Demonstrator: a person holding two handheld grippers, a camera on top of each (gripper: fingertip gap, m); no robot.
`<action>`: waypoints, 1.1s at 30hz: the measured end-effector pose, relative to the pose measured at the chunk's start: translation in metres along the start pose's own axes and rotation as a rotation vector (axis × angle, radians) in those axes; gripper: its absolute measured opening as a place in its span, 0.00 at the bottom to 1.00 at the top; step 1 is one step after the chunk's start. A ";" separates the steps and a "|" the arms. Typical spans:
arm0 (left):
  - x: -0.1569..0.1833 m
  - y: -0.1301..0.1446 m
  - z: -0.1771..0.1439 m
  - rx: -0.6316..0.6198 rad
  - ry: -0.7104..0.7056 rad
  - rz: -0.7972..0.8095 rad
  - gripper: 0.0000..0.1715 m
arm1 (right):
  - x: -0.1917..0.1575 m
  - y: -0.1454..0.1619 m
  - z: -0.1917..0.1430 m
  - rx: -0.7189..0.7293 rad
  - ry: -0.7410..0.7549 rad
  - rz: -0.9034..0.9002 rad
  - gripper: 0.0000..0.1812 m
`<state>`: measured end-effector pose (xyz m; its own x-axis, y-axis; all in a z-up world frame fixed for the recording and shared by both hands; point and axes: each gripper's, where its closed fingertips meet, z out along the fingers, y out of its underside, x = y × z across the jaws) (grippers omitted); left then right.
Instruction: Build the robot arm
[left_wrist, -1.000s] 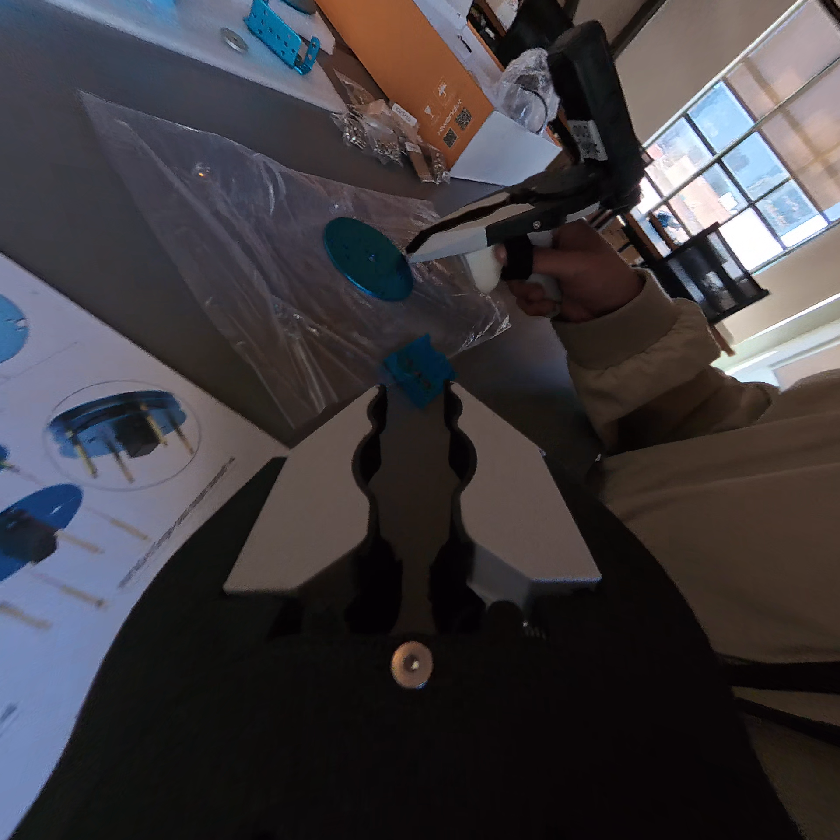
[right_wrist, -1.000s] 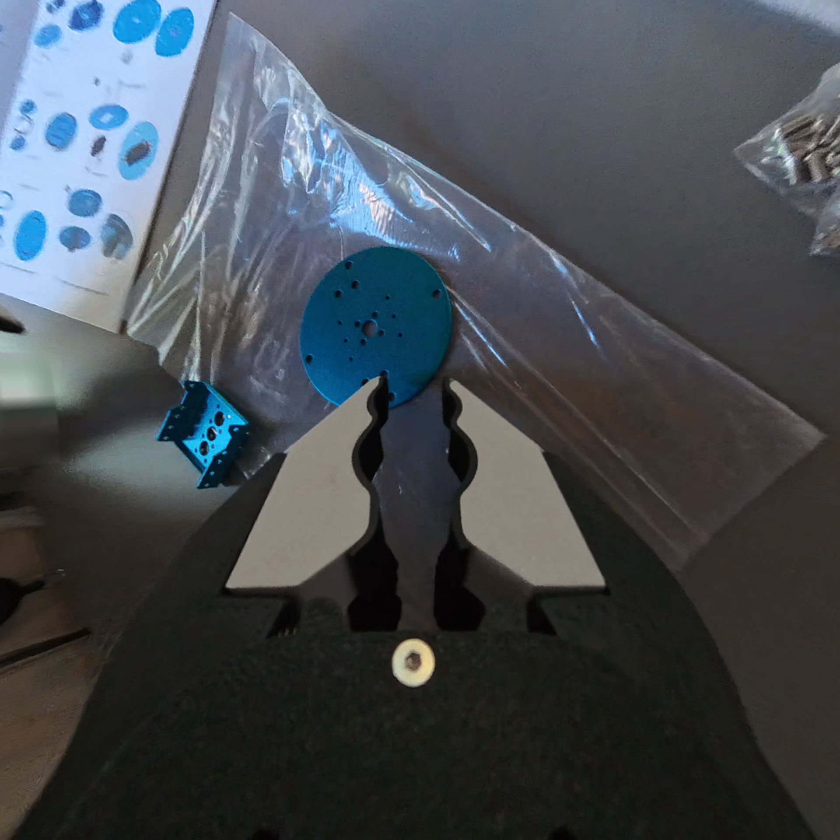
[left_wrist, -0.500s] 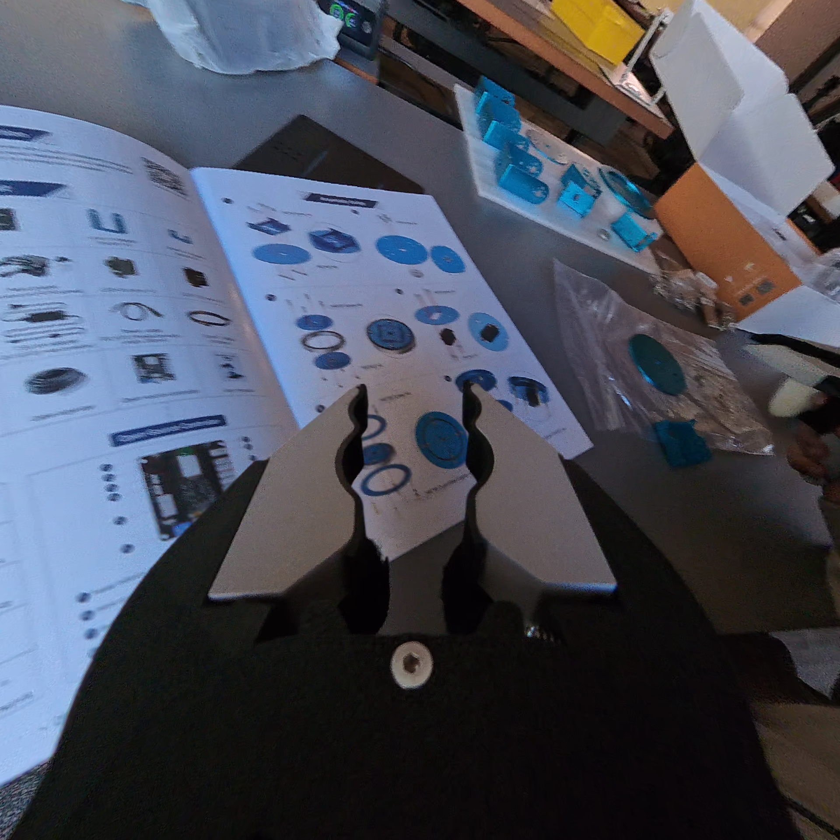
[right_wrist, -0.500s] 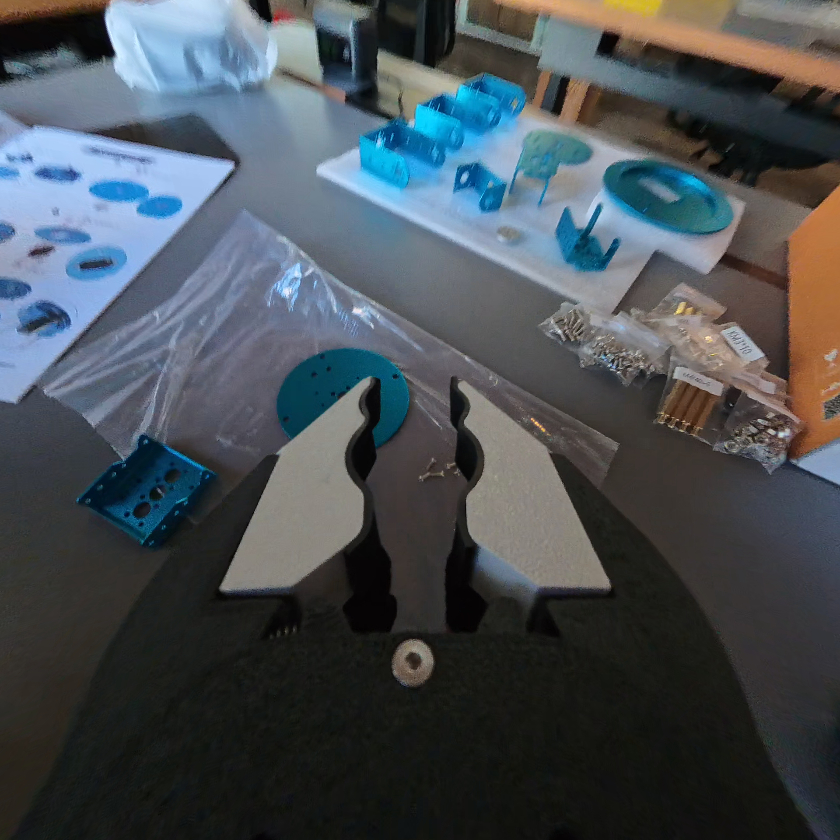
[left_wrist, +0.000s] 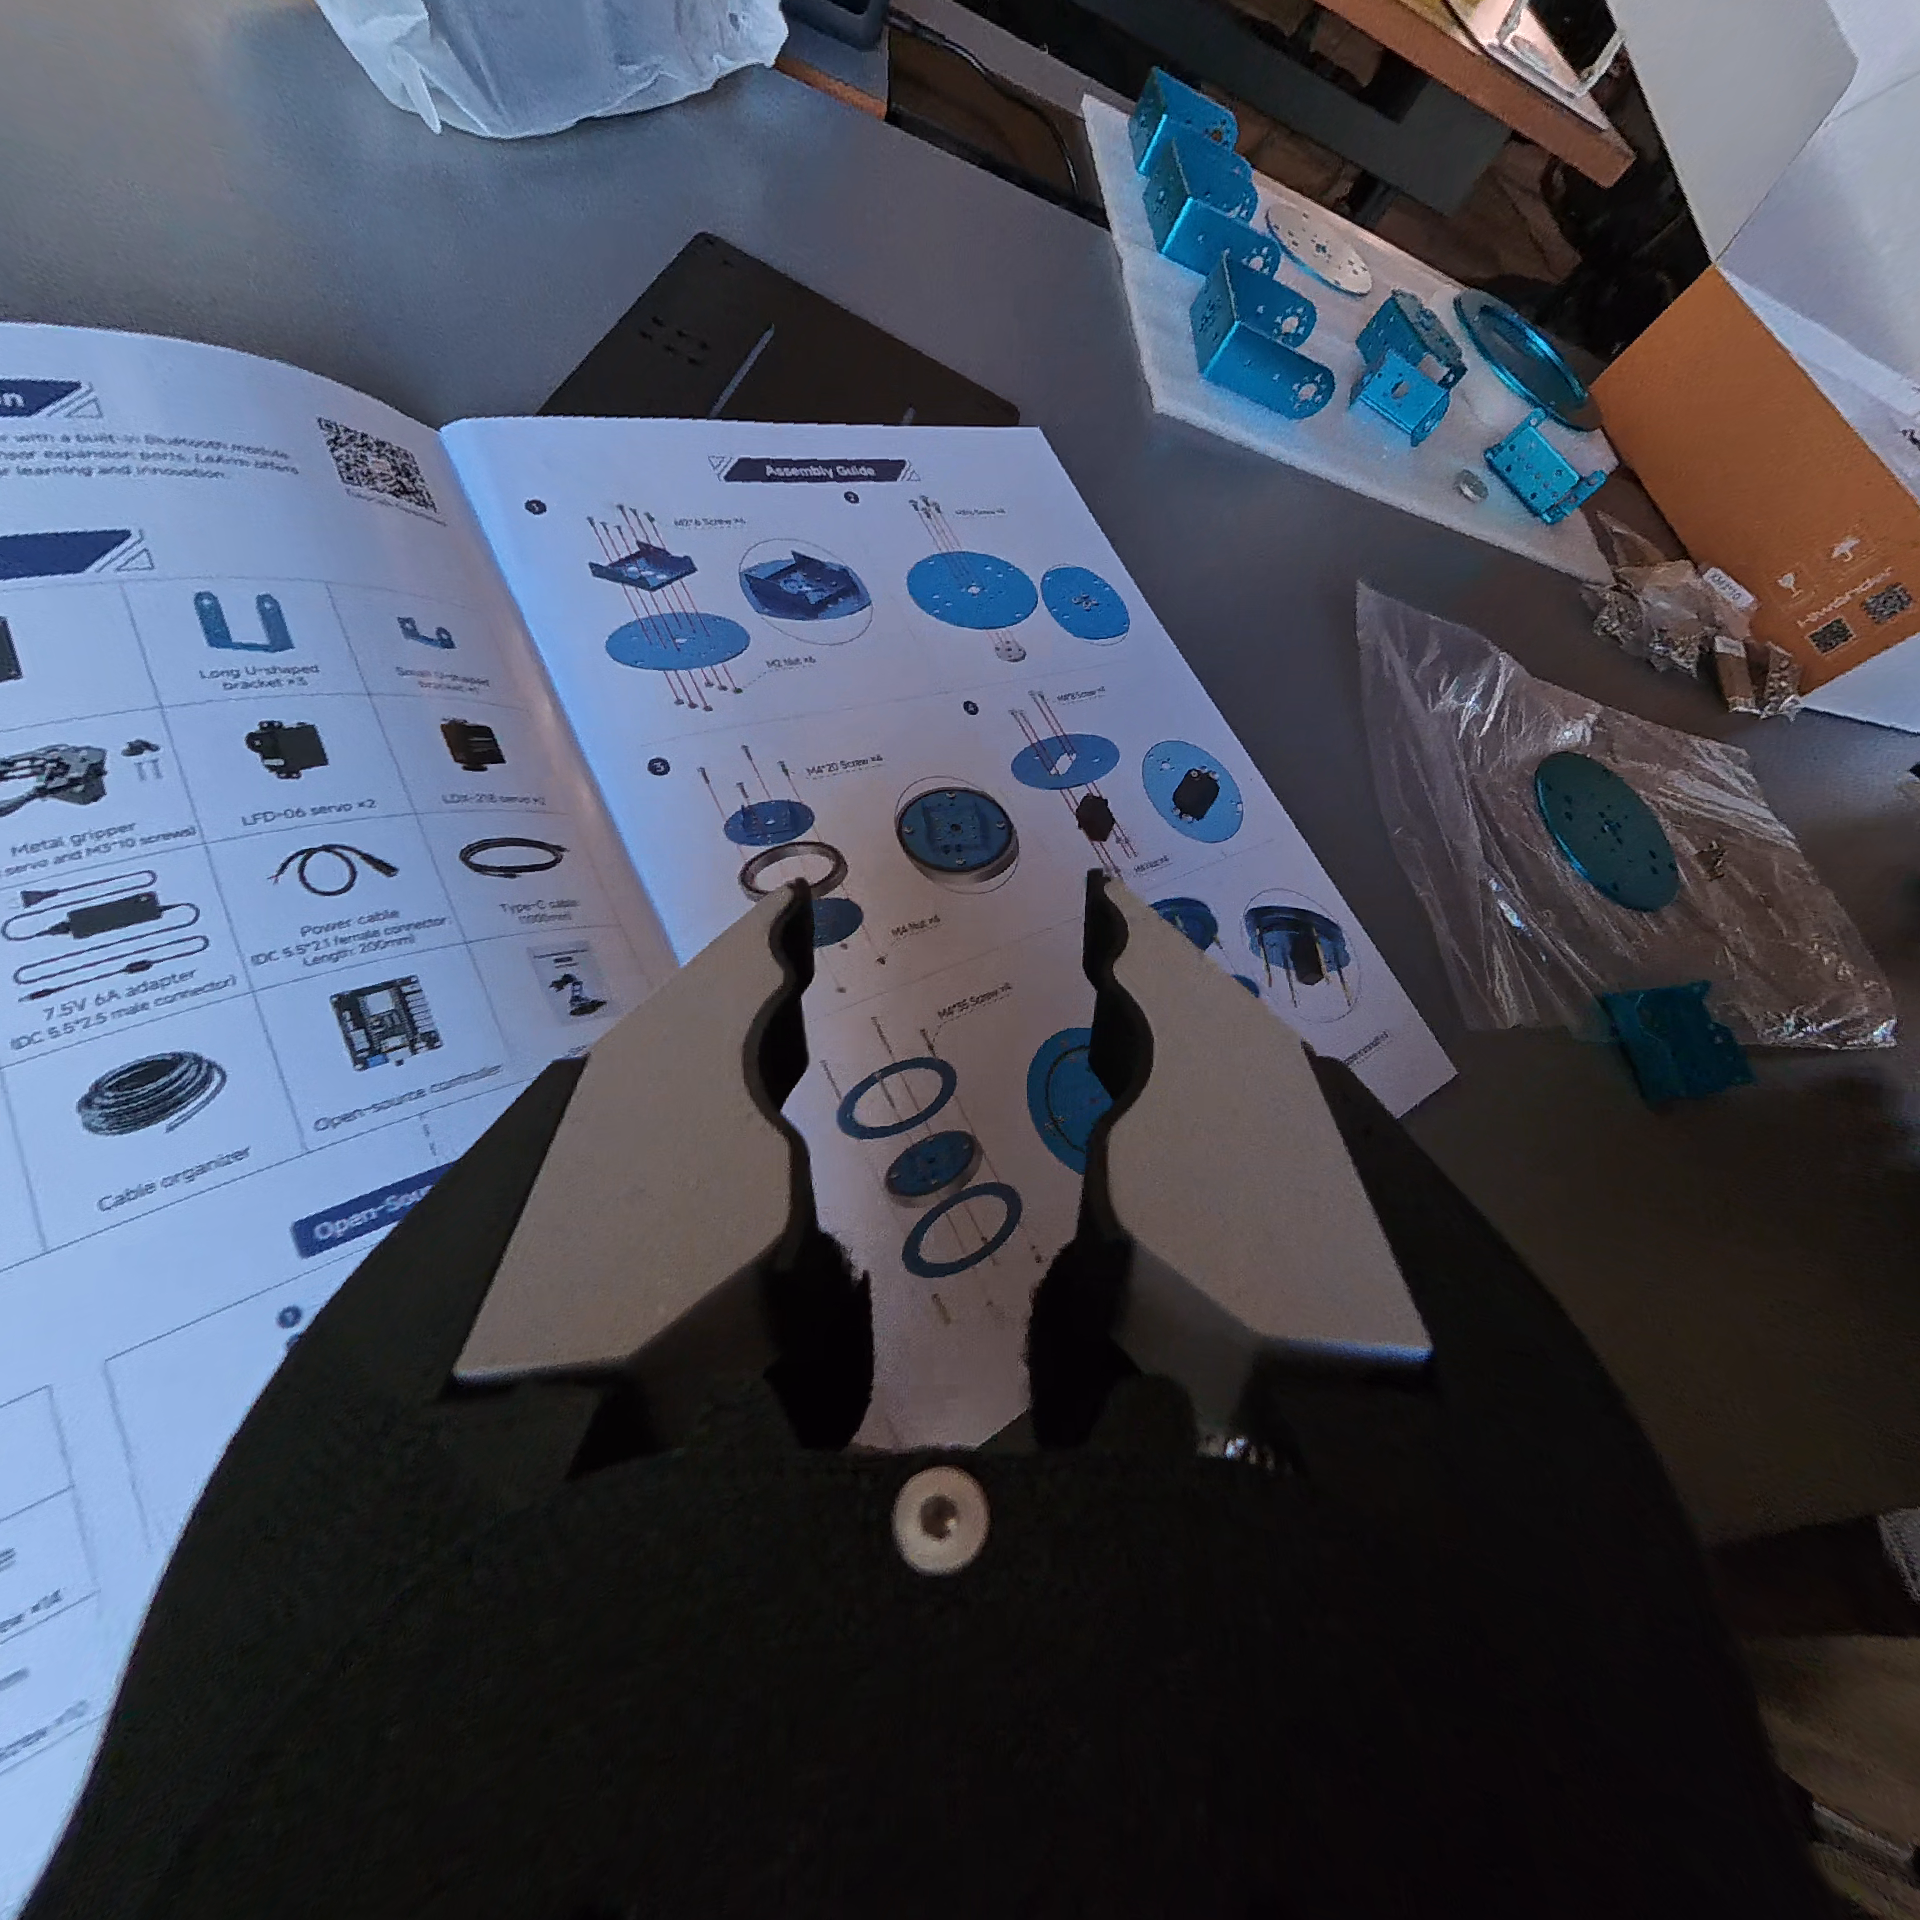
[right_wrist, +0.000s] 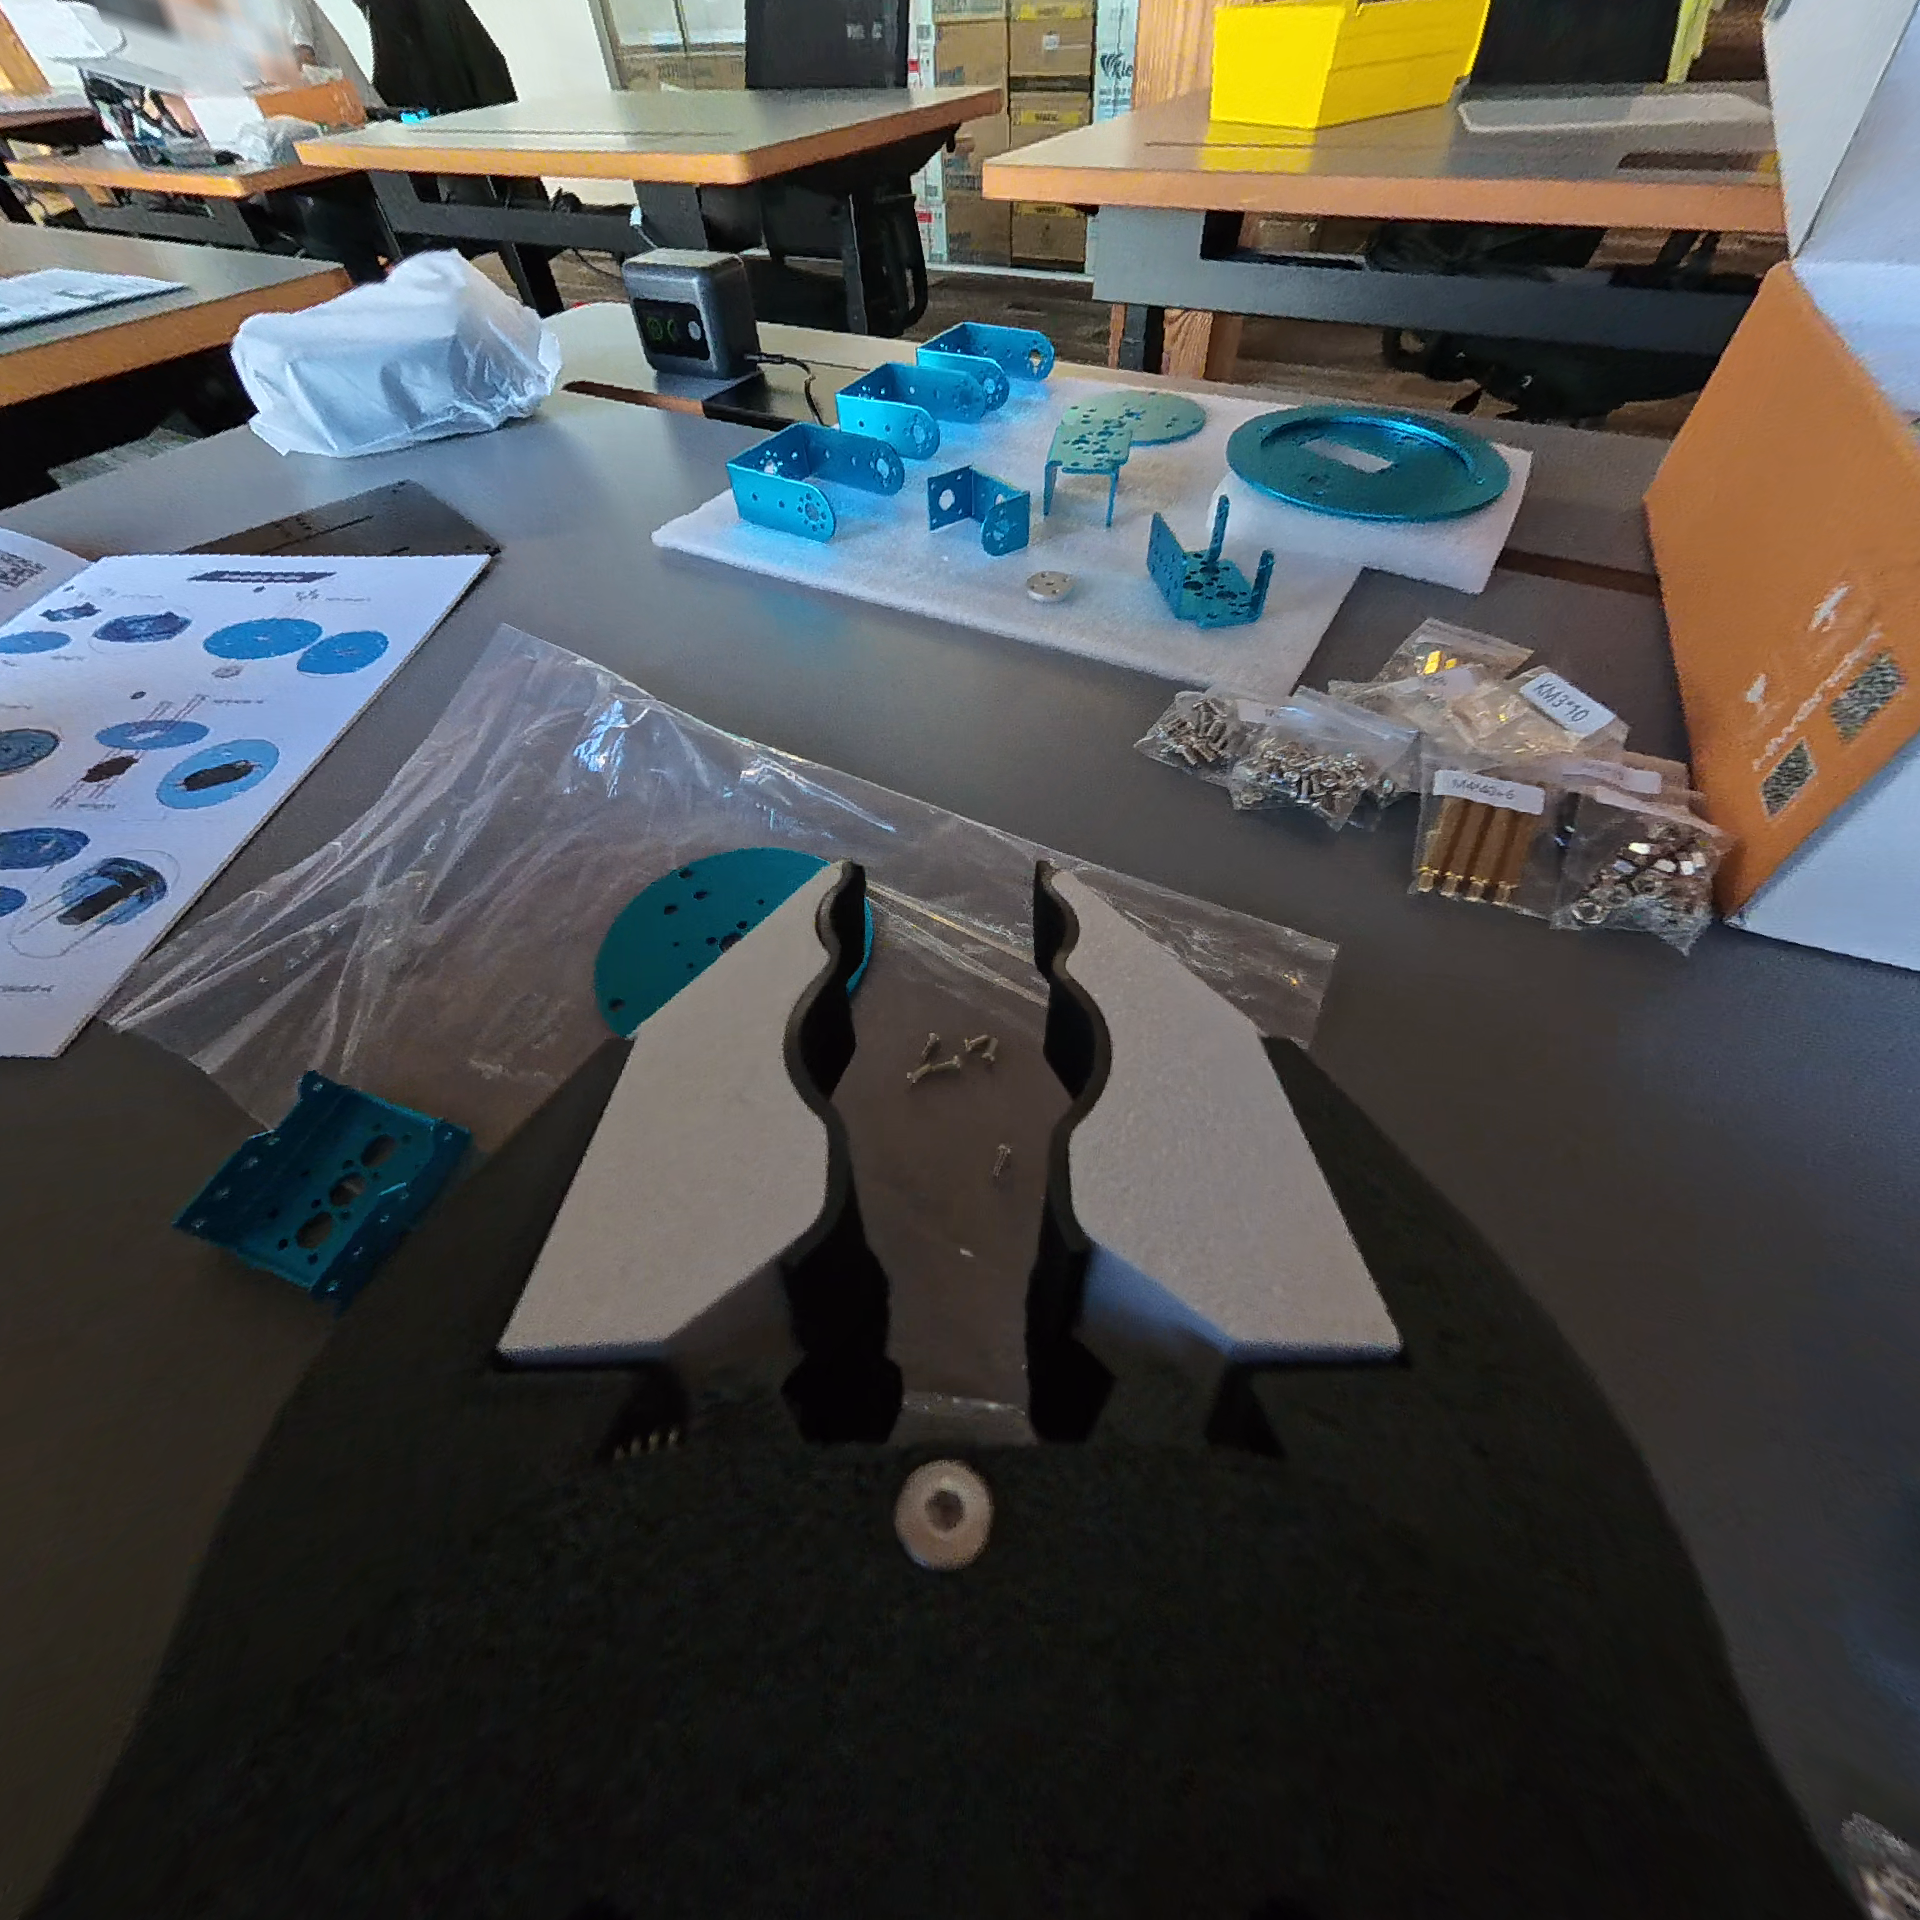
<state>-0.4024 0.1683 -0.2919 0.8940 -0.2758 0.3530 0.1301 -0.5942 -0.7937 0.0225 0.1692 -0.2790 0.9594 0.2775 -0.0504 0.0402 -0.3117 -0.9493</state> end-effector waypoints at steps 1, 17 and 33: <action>0.004 -0.001 0.001 0.001 -0.006 0.006 0.30 | 0.001 0.000 -0.002 0.000 0.002 -0.001 0.17; 0.123 0.002 0.066 -0.029 0.040 0.099 0.30 | 0.107 -0.005 -0.121 0.099 0.060 0.074 0.17; 0.376 -0.022 0.248 -0.451 0.604 0.876 0.19 | 0.146 -0.008 -0.152 0.307 0.064 0.139 0.14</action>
<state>0.0373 0.2654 -0.2642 0.2355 -0.9708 0.0453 -0.7070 -0.2032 -0.6774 0.2050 0.0745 -0.2313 0.9659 0.1907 -0.1753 -0.1685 -0.0517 -0.9844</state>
